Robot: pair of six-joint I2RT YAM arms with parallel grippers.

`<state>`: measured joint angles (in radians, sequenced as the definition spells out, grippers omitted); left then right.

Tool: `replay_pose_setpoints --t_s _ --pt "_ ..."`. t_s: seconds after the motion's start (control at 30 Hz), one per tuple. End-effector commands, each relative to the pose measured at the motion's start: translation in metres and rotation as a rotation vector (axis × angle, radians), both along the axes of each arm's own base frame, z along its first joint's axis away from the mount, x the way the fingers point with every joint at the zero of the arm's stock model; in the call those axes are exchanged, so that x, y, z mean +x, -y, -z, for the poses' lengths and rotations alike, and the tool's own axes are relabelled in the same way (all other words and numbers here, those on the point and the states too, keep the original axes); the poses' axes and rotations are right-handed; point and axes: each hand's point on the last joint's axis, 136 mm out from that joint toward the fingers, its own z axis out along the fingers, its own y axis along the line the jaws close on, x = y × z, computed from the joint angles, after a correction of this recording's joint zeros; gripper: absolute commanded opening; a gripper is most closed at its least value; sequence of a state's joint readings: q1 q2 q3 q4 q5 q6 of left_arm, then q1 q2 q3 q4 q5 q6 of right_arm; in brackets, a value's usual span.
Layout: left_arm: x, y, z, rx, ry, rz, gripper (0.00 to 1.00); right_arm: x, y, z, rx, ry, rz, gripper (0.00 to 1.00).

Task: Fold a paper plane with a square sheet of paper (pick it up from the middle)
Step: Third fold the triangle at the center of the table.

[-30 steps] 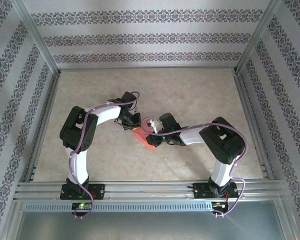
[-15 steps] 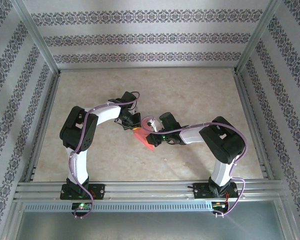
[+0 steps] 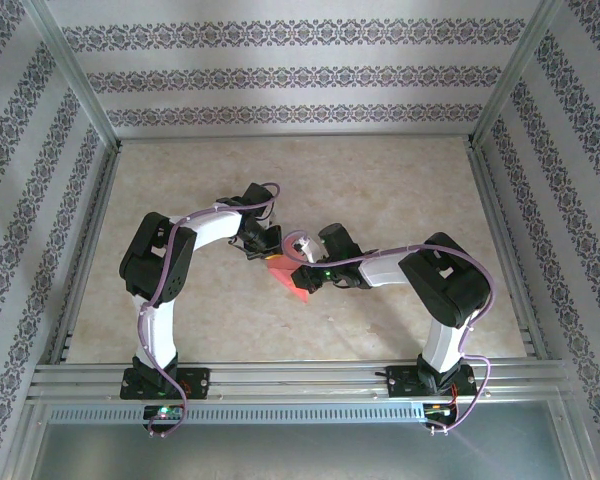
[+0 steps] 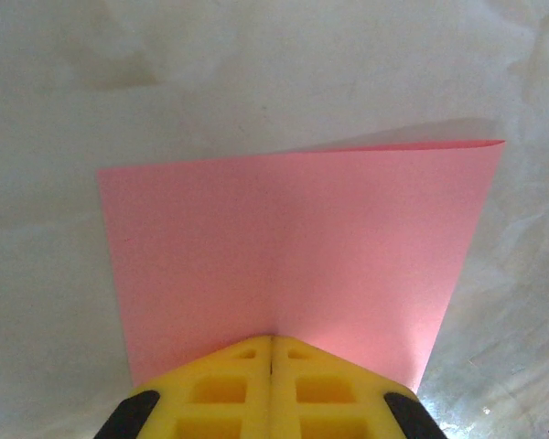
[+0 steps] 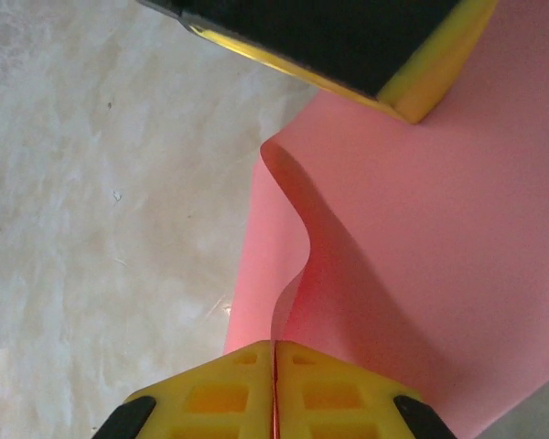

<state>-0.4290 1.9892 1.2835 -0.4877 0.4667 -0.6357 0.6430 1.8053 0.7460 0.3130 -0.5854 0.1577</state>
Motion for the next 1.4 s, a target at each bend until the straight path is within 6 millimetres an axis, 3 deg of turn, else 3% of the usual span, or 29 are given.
replay_pose_setpoints --t_s 0.0,0.8,0.9,1.1,1.17,1.37 --pt "-0.011 -0.014 0.024 0.077 -0.065 0.005 0.05 0.006 0.0 -0.003 0.007 0.003 -0.003 0.09" --pt "-0.012 -0.014 0.025 0.079 -0.069 0.014 0.05 0.011 0.002 0.008 -0.036 -0.025 0.006 0.08" --pt "-0.008 -0.013 0.015 0.074 -0.049 0.013 0.05 0.01 0.004 0.011 -0.047 -0.03 0.008 0.08" --pt "0.012 -0.009 -0.041 0.011 0.087 -0.055 0.1 0.008 0.007 0.017 -0.067 -0.046 0.013 0.08" --pt "0.012 -0.012 -0.052 -0.009 0.109 -0.105 0.11 0.008 0.007 0.018 -0.071 -0.051 0.015 0.08" --pt "-0.012 -0.005 -0.05 -0.113 0.075 -0.247 0.12 0.009 0.008 0.02 -0.078 -0.063 0.02 0.08"
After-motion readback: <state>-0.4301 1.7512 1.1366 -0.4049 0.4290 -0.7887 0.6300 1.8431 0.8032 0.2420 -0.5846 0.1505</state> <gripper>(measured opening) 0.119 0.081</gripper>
